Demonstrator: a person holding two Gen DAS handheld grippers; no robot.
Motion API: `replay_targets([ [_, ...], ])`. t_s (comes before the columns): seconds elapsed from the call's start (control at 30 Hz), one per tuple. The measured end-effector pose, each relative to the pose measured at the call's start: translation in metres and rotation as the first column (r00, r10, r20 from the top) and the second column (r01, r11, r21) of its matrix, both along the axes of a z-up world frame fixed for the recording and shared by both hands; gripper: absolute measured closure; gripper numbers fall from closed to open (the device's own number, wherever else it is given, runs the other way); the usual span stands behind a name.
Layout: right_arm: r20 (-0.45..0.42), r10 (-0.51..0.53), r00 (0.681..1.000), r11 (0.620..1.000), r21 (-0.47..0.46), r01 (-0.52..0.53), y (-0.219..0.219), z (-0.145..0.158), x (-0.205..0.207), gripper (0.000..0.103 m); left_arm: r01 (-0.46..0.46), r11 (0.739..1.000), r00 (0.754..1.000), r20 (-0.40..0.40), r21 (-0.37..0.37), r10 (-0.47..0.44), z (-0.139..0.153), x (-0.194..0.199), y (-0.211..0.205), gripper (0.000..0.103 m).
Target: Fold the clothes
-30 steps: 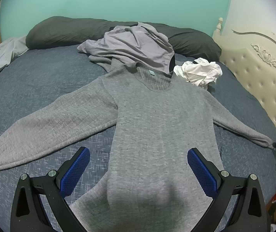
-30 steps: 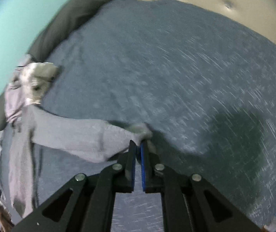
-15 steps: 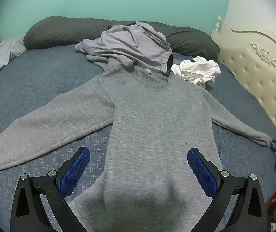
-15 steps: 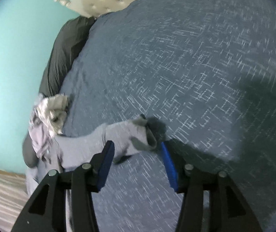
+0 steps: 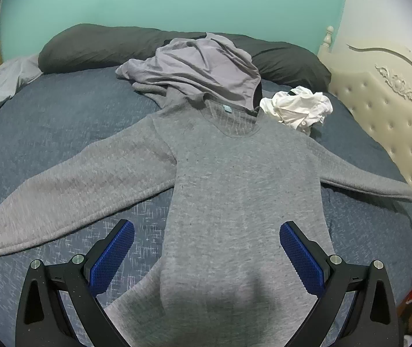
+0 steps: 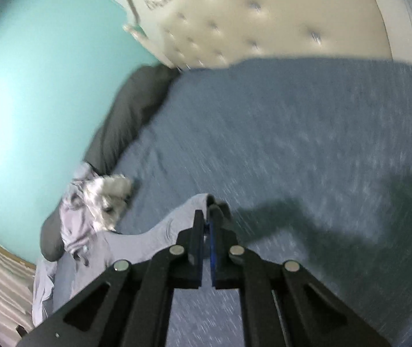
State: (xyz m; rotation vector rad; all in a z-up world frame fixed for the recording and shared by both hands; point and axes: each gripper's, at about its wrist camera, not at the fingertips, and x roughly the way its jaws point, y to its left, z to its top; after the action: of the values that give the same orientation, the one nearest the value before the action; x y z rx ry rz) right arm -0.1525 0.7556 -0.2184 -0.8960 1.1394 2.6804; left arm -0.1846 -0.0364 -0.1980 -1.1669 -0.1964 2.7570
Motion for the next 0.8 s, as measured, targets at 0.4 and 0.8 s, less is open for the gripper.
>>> replay_targets([
  [0.4, 0.316, 0.098, 0.944, 0.995, -0.058, -0.084, 0.010, -0.071, 0.016, 0.095, 0.011, 1.000, 1.000, 0.004, 0.000, -0.011, -0.001, -0.001, 0.004, 0.000],
  [0.8, 0.228, -0.003, 0.974, 1.000, -0.011, 0.005, 0.014, -0.039, 0.008, 0.067, 0.015, 1.000, 1.000, 0.003, -0.004, -0.015, 0.001, -0.002, 0.007, 0.000],
])
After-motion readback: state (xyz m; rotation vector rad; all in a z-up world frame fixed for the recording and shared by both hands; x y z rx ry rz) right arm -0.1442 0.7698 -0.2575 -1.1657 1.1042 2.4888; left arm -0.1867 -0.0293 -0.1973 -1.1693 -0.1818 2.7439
